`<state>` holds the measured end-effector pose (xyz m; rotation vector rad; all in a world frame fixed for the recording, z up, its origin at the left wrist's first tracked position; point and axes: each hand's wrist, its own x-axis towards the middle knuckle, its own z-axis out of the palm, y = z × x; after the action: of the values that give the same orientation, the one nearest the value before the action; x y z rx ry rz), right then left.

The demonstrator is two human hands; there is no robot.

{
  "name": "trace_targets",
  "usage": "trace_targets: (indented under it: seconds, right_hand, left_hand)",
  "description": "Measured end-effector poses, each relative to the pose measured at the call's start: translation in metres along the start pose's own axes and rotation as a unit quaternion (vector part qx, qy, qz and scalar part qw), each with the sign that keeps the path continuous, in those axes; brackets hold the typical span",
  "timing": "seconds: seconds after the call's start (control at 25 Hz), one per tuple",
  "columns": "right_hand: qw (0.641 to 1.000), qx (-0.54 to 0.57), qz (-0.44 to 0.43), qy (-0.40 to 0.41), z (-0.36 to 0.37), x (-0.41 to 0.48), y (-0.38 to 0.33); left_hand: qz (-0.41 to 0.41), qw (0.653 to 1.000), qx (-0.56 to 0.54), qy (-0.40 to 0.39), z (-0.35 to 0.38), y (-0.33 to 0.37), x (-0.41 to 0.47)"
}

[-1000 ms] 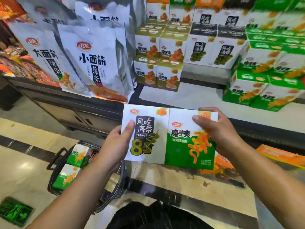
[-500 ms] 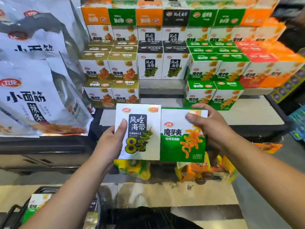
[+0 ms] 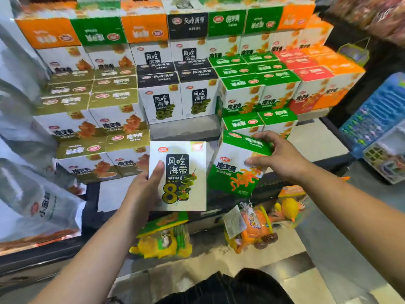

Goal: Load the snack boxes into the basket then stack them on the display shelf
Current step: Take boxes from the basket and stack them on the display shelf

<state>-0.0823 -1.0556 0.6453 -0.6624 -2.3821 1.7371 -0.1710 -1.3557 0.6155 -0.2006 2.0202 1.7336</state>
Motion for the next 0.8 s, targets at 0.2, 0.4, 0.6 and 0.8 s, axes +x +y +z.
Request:
trace_targets:
  seconds: [0.2, 0.4, 0.6, 0.8]
  right_hand:
    - [0.977, -0.199, -0.07, -0.015, -0.025, 0.039, 0.023]
    - [0.968, -0.229, -0.094, -0.034, -0.04, 0.067, 0.041]
    - [0.964, -0.224, -0.138, -0.047, -0.048, 0.089, 0.058]
    - [0.934, -0.282, -0.209, -0.067, -0.047, 0.104, 0.08]
  left_hand:
    - [-0.001, 1.0, 0.014, 0.014, 0.03, 0.003, 0.016]
    - [0.017, 0.996, 0.072, 0.055, 0.053, 0.004, 0.019]
    - [0.006, 0.992, 0.093, 0.086, 0.073, 0.002, 0.019]
    - [-0.003, 0.993, 0.068, 0.097, 0.085, -0.001, 0.015]
